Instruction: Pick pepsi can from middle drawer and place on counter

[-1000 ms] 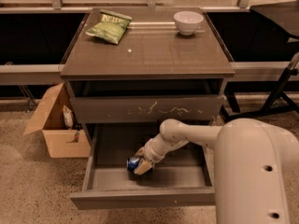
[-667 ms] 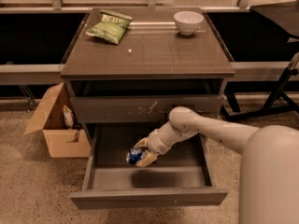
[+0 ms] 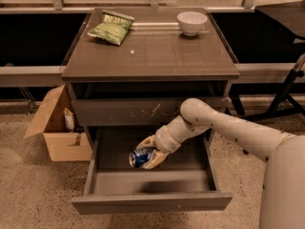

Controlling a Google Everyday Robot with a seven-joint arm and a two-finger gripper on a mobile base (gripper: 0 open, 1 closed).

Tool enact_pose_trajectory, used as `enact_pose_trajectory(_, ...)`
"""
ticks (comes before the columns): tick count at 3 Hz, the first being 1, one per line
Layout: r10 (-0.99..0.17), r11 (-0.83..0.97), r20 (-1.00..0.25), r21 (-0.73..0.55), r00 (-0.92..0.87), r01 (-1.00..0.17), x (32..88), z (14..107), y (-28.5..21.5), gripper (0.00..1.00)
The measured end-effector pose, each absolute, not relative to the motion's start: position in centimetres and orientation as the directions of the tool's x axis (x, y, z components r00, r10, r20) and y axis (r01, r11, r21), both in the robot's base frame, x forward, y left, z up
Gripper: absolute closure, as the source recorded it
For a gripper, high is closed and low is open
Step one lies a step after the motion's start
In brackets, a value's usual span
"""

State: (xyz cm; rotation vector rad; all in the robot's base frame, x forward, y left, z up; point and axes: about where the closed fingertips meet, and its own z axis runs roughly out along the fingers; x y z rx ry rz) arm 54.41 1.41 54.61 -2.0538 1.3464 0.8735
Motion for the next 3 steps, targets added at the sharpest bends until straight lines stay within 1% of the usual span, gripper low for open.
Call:
enact_pose_trajectory(1, -0.604, -0.353, -0.725, -0.127, 0.330, -0.927, 53.6, 57.5, 0.9, 1.00)
enact_pose_trajectory(2, -0.651, -0.333, -0.655, -0.208, 0.384, -0.920, 51.6, 63.0, 0.0, 1.00)
enact_pose_trajectory(3, -0.668, -0.335, -0.596, -0.293, 0.446, -0.895, 50.2, 69.5, -2.3, 1.00)
